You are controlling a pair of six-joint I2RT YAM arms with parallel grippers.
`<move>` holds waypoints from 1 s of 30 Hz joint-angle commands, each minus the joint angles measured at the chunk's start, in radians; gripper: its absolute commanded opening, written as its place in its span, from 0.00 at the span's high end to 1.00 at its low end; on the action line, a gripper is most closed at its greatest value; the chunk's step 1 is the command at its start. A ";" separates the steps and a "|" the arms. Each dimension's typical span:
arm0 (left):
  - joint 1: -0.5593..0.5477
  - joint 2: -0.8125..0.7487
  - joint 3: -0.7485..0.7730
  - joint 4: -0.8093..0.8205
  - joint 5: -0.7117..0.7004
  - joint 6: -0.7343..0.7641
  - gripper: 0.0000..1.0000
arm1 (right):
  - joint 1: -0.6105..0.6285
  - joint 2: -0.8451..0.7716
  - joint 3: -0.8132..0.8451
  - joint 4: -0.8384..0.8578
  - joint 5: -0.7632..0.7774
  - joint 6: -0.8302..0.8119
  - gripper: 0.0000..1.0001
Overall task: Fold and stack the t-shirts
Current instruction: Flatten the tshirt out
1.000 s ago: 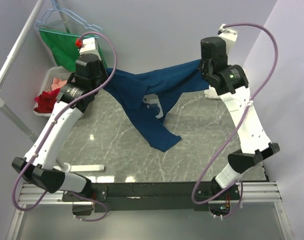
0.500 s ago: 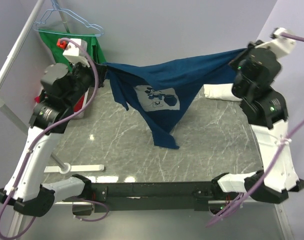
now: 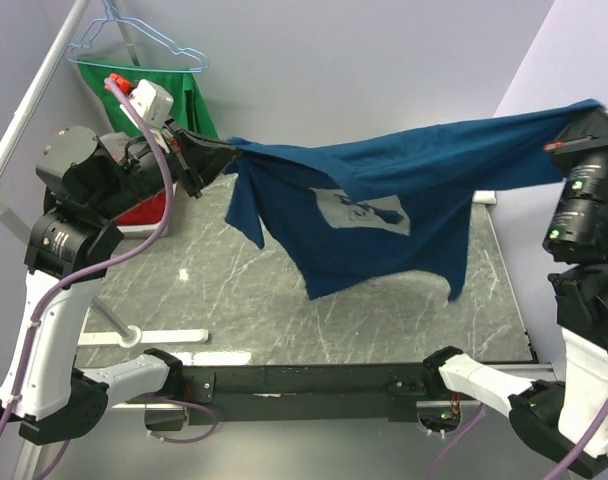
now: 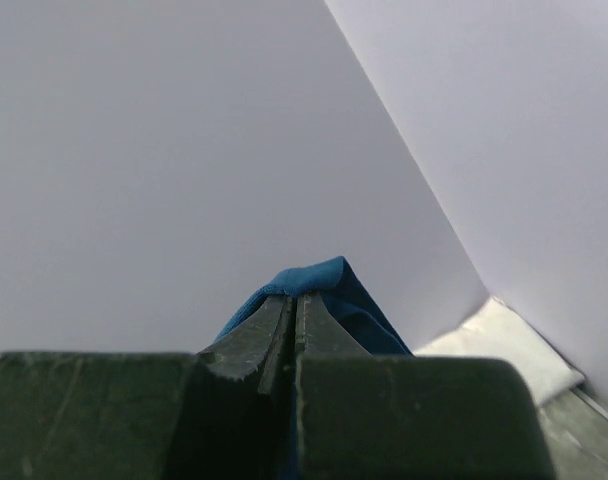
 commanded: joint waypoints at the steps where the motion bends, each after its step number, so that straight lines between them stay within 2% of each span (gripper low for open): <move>1: 0.005 0.028 -0.044 -0.019 -0.049 0.026 0.95 | -0.007 0.088 -0.027 0.167 -0.020 -0.074 1.00; 3: 0.005 0.038 -0.094 0.013 -0.125 0.006 0.95 | -0.013 0.193 -0.020 0.173 -0.024 -0.066 1.00; 6: 0.005 0.058 -0.215 0.062 -0.209 -0.040 0.97 | -0.064 0.363 0.023 0.115 -0.075 0.032 1.00; 10: 0.003 0.081 -0.421 0.110 -0.286 -0.108 0.99 | -0.156 0.579 0.074 0.014 -0.271 0.249 1.00; 13: 0.001 0.101 -0.535 0.110 -0.388 -0.139 0.99 | -0.193 0.737 0.120 -0.009 -0.383 0.323 1.00; 18: 0.001 0.126 -0.643 0.067 -0.606 -0.172 0.99 | -0.203 0.999 0.259 -0.064 -0.572 0.368 1.00; 22: 0.001 0.101 -0.723 0.030 -0.721 -0.250 0.99 | -0.202 1.131 0.359 -0.095 -0.731 0.400 1.00; 25: 0.001 0.081 -0.747 -0.036 -0.842 -0.333 0.99 | -0.200 1.180 0.339 -0.078 -0.833 0.428 1.00; 30: 0.001 0.067 -0.767 -0.132 -0.950 -0.450 0.99 | -0.202 1.249 0.307 -0.046 -0.959 0.463 1.00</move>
